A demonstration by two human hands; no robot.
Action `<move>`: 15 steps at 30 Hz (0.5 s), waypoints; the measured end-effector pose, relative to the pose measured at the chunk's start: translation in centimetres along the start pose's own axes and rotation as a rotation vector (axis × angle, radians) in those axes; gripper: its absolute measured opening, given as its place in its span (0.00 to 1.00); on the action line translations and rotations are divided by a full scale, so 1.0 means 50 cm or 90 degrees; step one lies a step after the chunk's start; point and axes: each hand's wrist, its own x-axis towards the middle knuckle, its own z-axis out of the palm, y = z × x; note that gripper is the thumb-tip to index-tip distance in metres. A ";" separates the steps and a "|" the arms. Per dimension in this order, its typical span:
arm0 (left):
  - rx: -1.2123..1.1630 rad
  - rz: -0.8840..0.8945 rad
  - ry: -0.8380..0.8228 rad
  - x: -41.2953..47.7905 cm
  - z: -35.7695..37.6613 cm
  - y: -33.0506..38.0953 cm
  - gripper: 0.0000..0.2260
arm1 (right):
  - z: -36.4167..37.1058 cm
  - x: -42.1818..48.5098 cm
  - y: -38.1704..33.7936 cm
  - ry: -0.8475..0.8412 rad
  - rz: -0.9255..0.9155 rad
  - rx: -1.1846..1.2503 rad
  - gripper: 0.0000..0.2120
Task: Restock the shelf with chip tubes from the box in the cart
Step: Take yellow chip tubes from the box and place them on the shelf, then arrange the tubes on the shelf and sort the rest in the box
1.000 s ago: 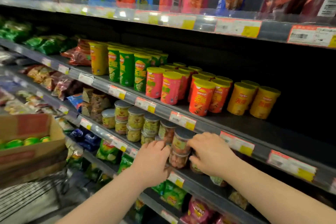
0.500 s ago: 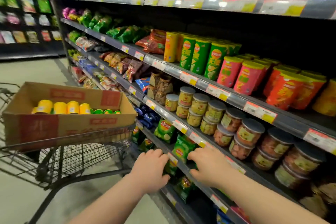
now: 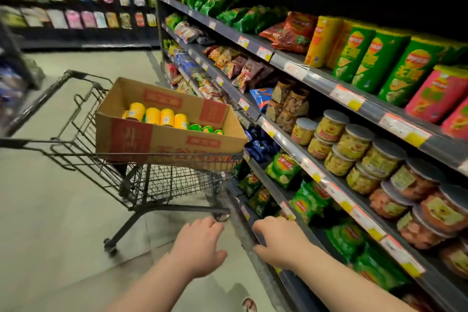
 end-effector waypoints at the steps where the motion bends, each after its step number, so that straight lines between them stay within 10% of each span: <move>1: -0.007 -0.015 -0.003 0.006 0.000 -0.013 0.26 | -0.003 0.019 -0.002 -0.006 -0.009 0.003 0.20; 15: -0.020 -0.131 -0.047 0.261 -0.092 -0.126 0.23 | -0.110 0.367 0.076 -0.088 -0.095 0.031 0.18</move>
